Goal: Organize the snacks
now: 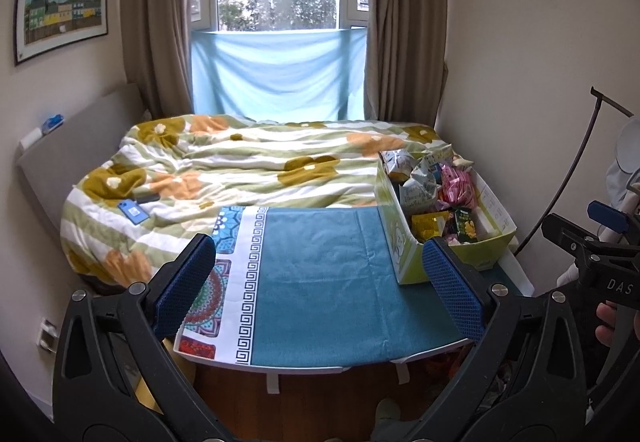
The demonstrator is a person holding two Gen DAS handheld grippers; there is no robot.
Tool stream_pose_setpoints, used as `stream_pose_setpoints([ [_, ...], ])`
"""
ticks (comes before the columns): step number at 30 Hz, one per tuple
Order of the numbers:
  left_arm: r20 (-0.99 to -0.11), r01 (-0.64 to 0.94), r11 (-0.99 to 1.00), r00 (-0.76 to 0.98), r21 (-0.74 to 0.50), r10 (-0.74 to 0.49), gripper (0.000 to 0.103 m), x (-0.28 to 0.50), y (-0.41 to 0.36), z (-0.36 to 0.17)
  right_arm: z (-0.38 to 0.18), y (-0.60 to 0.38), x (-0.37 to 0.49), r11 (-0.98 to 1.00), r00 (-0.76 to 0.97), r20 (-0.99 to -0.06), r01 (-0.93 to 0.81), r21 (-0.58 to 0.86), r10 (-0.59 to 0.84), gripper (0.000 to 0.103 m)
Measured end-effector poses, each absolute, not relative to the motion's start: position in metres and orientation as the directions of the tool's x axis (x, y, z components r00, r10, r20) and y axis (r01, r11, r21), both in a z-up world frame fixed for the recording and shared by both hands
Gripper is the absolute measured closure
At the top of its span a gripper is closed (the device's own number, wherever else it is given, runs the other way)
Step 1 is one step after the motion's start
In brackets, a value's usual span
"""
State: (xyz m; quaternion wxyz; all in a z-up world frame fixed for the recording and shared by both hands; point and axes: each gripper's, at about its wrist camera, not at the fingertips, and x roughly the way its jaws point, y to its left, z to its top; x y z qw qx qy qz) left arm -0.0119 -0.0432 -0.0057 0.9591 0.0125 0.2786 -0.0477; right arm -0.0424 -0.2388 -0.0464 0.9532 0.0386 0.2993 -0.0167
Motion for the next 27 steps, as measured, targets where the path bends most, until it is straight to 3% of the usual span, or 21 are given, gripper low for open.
stream_pose_setpoints([
  [27,-0.528,0.100,0.995,0.845,0.001,-0.085,0.001,0.000,-0.039,-0.006,-0.044,-0.243,-0.039,0.996,0.818,-0.575,0.061,0.058,-0.017,0.001],
])
